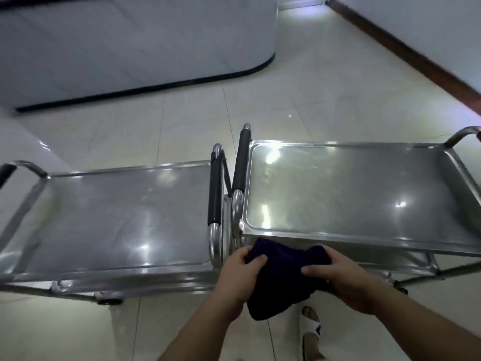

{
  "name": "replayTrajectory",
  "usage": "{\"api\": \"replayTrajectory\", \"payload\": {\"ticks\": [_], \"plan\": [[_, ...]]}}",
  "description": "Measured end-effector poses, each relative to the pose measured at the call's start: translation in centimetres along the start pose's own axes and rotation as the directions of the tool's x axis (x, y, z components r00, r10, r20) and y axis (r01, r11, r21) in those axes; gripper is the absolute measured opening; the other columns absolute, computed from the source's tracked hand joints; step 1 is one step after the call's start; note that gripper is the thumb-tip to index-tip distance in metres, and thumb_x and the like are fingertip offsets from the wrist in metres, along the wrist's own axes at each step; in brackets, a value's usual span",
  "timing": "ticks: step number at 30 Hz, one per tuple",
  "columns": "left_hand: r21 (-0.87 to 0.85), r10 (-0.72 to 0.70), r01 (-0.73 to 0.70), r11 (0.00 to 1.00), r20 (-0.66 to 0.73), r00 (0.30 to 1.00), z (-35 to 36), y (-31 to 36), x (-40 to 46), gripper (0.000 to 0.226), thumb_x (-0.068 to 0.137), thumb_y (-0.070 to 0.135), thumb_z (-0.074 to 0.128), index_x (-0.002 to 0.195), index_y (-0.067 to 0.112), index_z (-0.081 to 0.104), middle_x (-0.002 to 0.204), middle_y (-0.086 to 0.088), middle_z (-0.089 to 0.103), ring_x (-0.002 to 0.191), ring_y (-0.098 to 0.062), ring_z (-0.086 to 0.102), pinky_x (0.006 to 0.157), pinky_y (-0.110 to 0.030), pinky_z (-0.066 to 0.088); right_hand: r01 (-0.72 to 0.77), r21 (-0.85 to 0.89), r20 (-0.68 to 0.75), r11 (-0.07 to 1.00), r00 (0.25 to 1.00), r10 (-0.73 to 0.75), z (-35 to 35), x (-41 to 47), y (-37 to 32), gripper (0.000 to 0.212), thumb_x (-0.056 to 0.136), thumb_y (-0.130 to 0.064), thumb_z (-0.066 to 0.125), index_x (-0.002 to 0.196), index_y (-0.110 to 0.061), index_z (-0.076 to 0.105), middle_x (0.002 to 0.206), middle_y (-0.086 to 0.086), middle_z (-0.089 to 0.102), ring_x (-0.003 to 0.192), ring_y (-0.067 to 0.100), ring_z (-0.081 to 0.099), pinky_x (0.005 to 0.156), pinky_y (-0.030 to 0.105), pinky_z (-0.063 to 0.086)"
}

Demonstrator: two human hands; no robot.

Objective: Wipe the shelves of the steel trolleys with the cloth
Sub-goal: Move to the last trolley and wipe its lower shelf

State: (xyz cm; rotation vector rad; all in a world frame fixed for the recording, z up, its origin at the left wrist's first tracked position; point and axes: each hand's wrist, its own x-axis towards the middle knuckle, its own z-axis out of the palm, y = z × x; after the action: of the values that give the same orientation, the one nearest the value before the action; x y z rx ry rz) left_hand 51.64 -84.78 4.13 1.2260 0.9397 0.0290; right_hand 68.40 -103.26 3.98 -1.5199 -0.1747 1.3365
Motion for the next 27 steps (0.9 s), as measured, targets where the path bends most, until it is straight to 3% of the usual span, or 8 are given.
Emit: {"api": "replayTrajectory", "payload": {"ticks": [2, 5, 10, 13, 16, 21, 24, 27], "plan": [[-0.007, 0.005, -0.006, 1.000, -0.029, 1.000, 0.7, 1.8, 0.9, 0.015, 0.098, 0.023, 0.067, 0.104, 0.033, 0.077, 0.102, 0.002, 0.080, 0.092, -0.018, 0.079, 0.077, -0.037, 0.065, 0.005, 0.009, 0.037, 1.000, 0.999, -0.005, -0.9, 1.0, -1.6, 0.068, 0.064, -0.017, 0.096, 0.124, -0.007, 0.065, 0.115, 0.016, 0.075, 0.105, 0.037, 0.073, 0.082, 0.041, 0.061], [-0.023, -0.017, 0.015, 1.000, -0.093, 0.996, 1.7, 4.8, 2.5, 0.017, 0.099, 0.022, 0.066, 0.114, 0.025, 0.073, 0.100, 0.002, 0.081, 0.088, -0.018, 0.079, 0.072, -0.036, 0.065, 0.011, -0.039, 0.045, 0.999, 0.999, -0.009, -2.4, 3.1, -4.1, 0.056, 0.070, -0.029, 0.093, 0.120, -0.017, 0.070, 0.113, 0.012, 0.077, 0.102, 0.035, 0.075, 0.082, 0.048, 0.063], [-0.023, -0.025, 0.022, 0.999, -0.165, 0.986, 3.0, 8.9, 5.1, 0.018, 0.101, 0.017, 0.063, 0.117, 0.020, 0.072, 0.098, 0.000, 0.081, 0.088, -0.019, 0.079, 0.072, -0.034, 0.064, 0.039, -0.091, 0.044, 0.995, 0.998, -0.035, -4.1, 6.4, -8.1, 0.038, 0.083, -0.027, 0.082, 0.116, -0.013, 0.070, 0.106, 0.011, 0.078, 0.095, 0.033, 0.077, 0.077, 0.047, 0.063], [0.005, -0.029, 0.030, 1.000, -0.200, 0.979, 3.3, 10.6, 7.0, 0.020, 0.099, 0.012, 0.062, 0.115, 0.017, 0.073, 0.098, -0.005, 0.081, 0.090, -0.025, 0.079, 0.081, -0.042, 0.065, 0.039, -0.109, 0.029, 0.993, 0.999, -0.036, -4.8, 8.5, -10.6, 0.028, 0.090, -0.021, 0.077, 0.115, -0.011, 0.069, 0.101, 0.010, 0.079, 0.090, 0.030, 0.078, 0.071, 0.043, 0.063], [0.033, -0.008, 0.016, 0.999, -0.238, 0.971, 2.9, 12.1, 9.2, 0.022, 0.097, 0.010, 0.063, 0.116, 0.017, 0.072, 0.099, -0.007, 0.080, 0.091, -0.027, 0.079, 0.086, -0.048, 0.064, 0.003, -0.063, 0.036, 0.998, 0.999, 0.000, -4.8, 10.7, -13.1, 0.033, 0.090, -0.020, 0.076, 0.121, -0.012, 0.067, 0.102, 0.011, 0.079, 0.089, 0.030, 0.078, 0.065, 0.036, 0.060], [0.044, 0.025, -0.011, 0.999, -0.327, 0.945, 0.7, 14.7, 13.9, 0.017, 0.098, 0.012, 0.063, 0.109, 0.022, 0.072, 0.096, -0.003, 0.080, 0.087, -0.024, 0.079, 0.075, -0.041, 0.066, -0.021, 0.078, 0.086, 0.997, 0.996, 0.014, -4.2, 14.7, -16.2, 0.048, 0.082, -0.009, 0.082, 0.125, -0.018, 0.062, 0.110, 0.011, 0.078, 0.096, 0.029, 0.077, 0.069, 0.033, 0.060], [0.057, 0.034, -0.015, 0.998, -0.345, 0.938, -0.8, 16.3, 17.1, 0.016, 0.099, 0.013, 0.062, 0.103, 0.026, 0.070, 0.099, -0.005, 0.079, 0.089, -0.023, 0.077, 0.071, -0.036, 0.064, 0.021, 0.083, -0.009, 0.996, 1.000, -0.021, -3.1, 17.5, -17.0, 0.056, 0.079, 0.005, 0.079, 0.126, -0.019, 0.059, 0.117, 0.012, 0.074, 0.094, 0.028, 0.078, 0.071, 0.035, 0.062], [0.087, 0.028, 0.003, 0.996, -0.349, 0.937, -2.1, 17.5, 20.4, 0.015, 0.099, 0.014, 0.061, 0.106, 0.025, 0.068, 0.104, -0.007, 0.076, 0.093, -0.026, 0.075, 0.078, -0.042, 0.065, 0.059, 0.073, -0.138, 0.996, 0.989, -0.048, -1.6, 20.3, -17.7, 0.049, 0.083, 0.004, 0.076, 0.125, -0.016, 0.059, 0.116, 0.012, 0.073, 0.091, 0.027, 0.078, 0.071, 0.036, 0.062]]}}
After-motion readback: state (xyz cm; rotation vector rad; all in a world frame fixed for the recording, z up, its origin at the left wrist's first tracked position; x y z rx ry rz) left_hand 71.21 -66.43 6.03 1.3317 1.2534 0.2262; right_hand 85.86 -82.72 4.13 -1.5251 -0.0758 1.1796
